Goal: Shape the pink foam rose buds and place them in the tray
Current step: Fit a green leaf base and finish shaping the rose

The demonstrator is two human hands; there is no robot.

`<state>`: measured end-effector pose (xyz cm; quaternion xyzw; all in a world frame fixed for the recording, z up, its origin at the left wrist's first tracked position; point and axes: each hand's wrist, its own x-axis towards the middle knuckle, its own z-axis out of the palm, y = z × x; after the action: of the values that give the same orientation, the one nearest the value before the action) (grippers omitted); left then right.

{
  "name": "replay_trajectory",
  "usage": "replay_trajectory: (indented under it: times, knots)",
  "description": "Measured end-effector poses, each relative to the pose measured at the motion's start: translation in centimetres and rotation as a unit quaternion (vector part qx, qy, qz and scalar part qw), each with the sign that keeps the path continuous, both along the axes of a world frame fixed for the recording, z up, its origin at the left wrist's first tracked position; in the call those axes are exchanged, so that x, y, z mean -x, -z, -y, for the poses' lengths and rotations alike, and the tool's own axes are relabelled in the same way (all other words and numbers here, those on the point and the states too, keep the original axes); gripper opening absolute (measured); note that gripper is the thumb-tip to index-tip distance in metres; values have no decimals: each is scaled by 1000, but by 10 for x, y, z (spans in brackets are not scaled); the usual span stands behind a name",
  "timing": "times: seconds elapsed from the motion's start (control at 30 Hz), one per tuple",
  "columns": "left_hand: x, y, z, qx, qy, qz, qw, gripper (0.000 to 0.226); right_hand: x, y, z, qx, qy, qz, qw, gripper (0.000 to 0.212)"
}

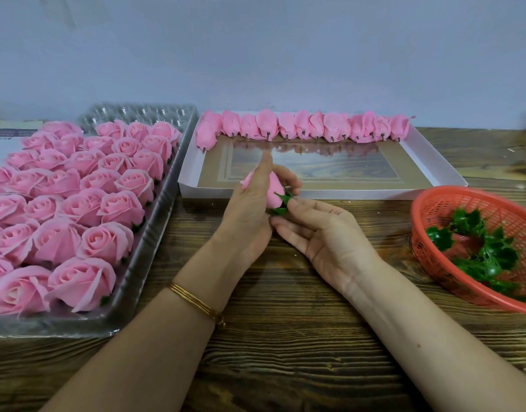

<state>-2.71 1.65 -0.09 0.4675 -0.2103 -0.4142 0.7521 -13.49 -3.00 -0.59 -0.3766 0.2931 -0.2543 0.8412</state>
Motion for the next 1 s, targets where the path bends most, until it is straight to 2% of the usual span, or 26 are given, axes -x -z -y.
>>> replay_trajectory:
  times: [0.13,0.23,0.5,0.6,0.8,1.0]
  knots:
    - [-1,0,2,-10,-17,0,1000,45,0,1,0,-1,-9,20,1000,23]
    - [-1,1,2,-14,-21,-2,1000,46,-1,2,-1,-7,4,23,1000,41]
    - [-1,5,3,-17,-30,30,999,47,-2,0,-3,-7,15,44,999,31]
    - [-2,6,2,-15,-23,36,999,49,-1,-3,-2,-22,10,42,999,18]
    - [-2,7,2,-12,-17,63,998,47,-1,-2,-3,-12,27,28,999,43]
    - [-2,6,1,-7,-12,56,998,48,-1,0,-3,-1,62,33,998,43]
